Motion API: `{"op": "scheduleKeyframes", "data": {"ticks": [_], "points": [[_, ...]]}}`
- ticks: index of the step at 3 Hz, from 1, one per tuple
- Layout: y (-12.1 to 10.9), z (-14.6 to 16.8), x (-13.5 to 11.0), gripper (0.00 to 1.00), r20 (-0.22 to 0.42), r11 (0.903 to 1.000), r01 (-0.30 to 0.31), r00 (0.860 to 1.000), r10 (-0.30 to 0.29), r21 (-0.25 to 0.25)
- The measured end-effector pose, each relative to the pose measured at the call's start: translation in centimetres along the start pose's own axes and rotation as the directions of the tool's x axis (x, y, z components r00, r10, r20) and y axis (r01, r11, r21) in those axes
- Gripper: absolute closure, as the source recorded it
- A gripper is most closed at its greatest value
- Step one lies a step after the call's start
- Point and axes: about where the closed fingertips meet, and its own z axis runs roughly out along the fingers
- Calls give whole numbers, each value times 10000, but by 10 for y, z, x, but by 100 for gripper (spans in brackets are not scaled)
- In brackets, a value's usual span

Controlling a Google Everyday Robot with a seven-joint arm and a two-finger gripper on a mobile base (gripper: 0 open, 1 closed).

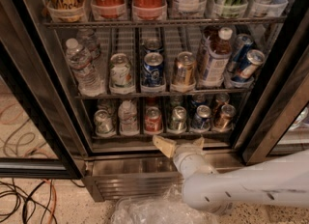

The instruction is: Pick green can from bottom shelf of fridge

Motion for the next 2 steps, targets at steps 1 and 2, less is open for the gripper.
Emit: {"op": "scheduleKeyframes", "data": {"ticks": [1, 2], "points": [[-9, 0, -18, 0, 726, 9994, -76, 9973, 50, 350], [-9, 0, -18, 0, 726, 9994, -76, 9973, 51, 350]]}}
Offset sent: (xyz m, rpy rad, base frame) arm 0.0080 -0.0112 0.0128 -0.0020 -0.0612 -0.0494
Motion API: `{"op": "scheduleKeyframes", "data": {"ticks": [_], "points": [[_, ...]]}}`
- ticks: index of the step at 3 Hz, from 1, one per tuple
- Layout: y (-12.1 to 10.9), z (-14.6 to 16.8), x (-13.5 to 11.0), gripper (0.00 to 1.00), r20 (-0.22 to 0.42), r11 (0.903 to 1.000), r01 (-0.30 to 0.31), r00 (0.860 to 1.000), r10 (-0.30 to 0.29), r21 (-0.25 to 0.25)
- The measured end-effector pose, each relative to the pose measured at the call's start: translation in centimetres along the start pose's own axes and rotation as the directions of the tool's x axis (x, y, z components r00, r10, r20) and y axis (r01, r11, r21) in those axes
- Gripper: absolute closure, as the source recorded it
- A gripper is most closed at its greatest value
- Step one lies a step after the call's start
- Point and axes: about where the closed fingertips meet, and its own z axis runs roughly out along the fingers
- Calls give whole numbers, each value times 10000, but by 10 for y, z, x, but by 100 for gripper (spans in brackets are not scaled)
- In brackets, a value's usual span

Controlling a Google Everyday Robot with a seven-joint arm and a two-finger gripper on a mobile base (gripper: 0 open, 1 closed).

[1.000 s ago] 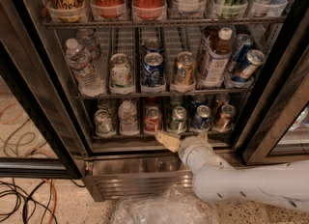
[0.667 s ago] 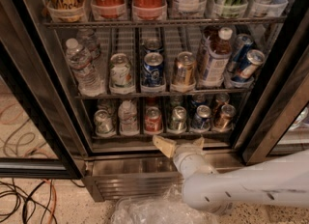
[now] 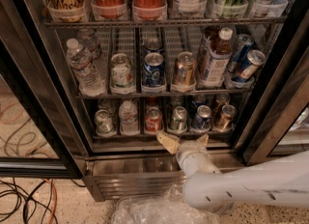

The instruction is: Pick green can from bottom shelf of fridge

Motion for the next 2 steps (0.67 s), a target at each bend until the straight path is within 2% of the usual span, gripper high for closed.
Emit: {"op": "scheduleKeyframes", "data": {"ticks": [1, 2], "points": [[7, 8, 10, 9, 151, 9996, -294, 9995, 295, -19], [10, 14, 19, 25, 461, 9986, -521, 9976, 515, 133]]}}
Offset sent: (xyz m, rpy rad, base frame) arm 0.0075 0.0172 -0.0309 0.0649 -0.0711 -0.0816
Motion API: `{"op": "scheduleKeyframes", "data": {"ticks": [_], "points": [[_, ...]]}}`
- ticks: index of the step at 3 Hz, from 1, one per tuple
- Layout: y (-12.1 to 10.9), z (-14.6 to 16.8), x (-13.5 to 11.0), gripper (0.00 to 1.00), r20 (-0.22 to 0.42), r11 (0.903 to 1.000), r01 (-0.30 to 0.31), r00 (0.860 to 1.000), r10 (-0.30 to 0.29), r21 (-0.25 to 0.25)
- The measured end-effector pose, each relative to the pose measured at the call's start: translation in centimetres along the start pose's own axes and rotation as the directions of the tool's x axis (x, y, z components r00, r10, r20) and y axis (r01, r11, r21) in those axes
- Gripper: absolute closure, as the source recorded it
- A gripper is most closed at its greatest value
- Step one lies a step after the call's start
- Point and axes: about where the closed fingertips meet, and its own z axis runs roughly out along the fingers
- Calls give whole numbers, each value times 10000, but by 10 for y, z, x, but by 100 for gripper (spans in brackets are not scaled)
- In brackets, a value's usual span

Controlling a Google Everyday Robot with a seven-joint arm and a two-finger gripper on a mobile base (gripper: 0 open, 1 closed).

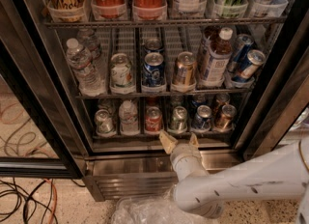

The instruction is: Pick green can from bottom shelf of fridge

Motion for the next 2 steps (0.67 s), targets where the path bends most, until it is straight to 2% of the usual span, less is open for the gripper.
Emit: {"op": "scheduleKeyframes", "data": {"ticks": [2], "points": [[-2, 5, 4, 33, 864, 9980, 132, 9961, -185, 615]]}}
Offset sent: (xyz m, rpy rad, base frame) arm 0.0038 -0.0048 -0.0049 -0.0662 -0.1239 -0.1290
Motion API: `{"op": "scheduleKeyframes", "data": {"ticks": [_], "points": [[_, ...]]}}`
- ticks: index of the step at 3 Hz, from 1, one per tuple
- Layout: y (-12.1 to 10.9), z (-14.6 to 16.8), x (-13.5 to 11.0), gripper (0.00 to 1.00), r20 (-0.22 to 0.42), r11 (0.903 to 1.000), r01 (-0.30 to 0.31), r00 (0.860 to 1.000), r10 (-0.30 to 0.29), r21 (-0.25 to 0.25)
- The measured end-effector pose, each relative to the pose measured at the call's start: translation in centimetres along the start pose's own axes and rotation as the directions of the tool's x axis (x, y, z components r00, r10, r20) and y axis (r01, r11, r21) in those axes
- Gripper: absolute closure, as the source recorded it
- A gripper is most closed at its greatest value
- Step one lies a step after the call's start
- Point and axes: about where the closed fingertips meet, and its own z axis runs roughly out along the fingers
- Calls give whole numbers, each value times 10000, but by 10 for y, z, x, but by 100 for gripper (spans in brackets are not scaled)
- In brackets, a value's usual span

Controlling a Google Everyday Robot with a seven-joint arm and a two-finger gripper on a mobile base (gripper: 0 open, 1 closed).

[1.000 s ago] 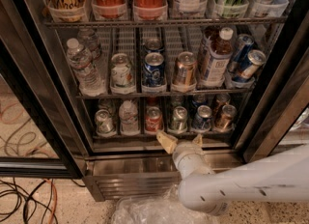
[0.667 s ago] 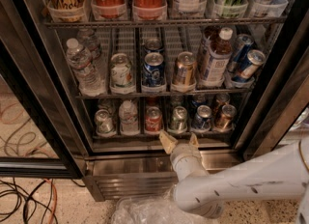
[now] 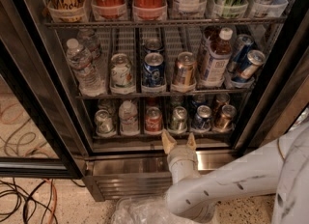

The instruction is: Pick green can from bottom shelf of fridge

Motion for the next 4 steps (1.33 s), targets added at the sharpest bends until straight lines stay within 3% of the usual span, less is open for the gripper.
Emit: {"op": "scheduleKeyframes", "data": {"ticks": [2, 4], "points": [[8, 4, -10, 40, 835, 9974, 703, 9940, -712, 137], [6, 13, -8, 40, 1136, 9924, 1177, 9861, -1212, 368]]}}
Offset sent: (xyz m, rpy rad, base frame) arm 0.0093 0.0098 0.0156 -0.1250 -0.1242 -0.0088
